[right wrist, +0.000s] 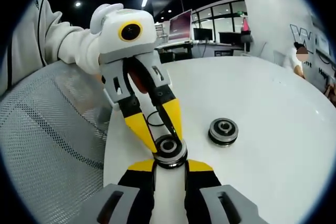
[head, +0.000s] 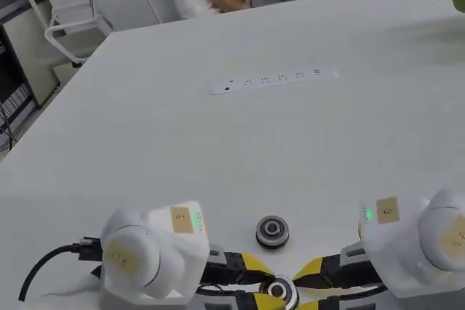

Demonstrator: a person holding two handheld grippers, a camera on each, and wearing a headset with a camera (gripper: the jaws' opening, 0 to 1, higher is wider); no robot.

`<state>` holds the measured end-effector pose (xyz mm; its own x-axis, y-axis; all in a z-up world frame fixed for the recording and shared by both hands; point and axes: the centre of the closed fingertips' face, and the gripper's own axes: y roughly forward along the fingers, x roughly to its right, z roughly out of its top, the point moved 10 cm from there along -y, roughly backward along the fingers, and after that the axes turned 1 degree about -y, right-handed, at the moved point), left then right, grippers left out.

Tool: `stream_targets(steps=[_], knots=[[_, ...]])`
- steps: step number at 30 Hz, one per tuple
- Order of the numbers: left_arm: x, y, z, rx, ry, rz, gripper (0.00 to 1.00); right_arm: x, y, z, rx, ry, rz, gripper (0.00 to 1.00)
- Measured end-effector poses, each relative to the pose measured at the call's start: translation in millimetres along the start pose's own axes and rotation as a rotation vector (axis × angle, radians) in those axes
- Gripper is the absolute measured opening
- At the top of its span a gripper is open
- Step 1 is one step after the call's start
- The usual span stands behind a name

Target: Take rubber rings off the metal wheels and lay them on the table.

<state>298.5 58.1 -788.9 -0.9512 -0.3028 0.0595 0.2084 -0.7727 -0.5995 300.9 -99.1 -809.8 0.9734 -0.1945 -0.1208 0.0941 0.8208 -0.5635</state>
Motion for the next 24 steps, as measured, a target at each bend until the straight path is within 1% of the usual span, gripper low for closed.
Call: stream_targets(steps=[2,4,7,8,11,14,17,21,22,23,24], knots=[[0.5,-0.1,-1.9,-0.005,0.018,0.016,0.14,0.0,-0.1,-0.2,0.0,0.0,0.0,0.18],[-0.3,-0.1,-1.6,0.002,0.013,0.01,0.14,-0.2,-0.1,-0.2,0.001,0.0,0.0,0.17],[0.0,0.1,-1.9,0.005,0.035,0.009,0.14,-0.4,-0.3,-0.4,0.002,0.002,0.0,0.17],[0.3,0.0,-2.0,0.006,0.032,0.007,0.14,-0.5,-0.6,-0.6,0.001,0.003,0.002,0.17],[0.0,-0.1,-2.4,0.012,0.031,0.005,0.14,1.3,-1.9,-1.9,-0.014,-0.003,-0.005,0.13],[0.2,-0.2,-2.5,0.015,0.029,0.007,0.14,2.2,-2.8,-3.4,-0.009,0.005,0.0,0.09],[0.0,-0.1,-2.6,0.019,0.026,0.007,0.14,3.1,-3.6,-5.1,-0.005,0.023,-0.006,0.04],[0.1,-0.2,-2.9,0.025,0.022,0.01,0.14,2.8,-3.5,-4.6,-0.004,0.053,-0.018,0.0],[0.3,-0.3,-3.0,0.025,0.024,0.01,0.13,3.8,-3.4,-4.9,-0.006,0.059,-0.048,0.0],[0.2,0.0,-3.0,0.025,0.026,0.012,0.13,5.3,-4.1,-5.6,-0.014,0.056,-0.067,0.0],[0.4,-0.2,-3.0,0.025,0.028,0.012,0.13,2.7,-3.4,-4.9,-0.014,0.11,-0.05,0.0]])
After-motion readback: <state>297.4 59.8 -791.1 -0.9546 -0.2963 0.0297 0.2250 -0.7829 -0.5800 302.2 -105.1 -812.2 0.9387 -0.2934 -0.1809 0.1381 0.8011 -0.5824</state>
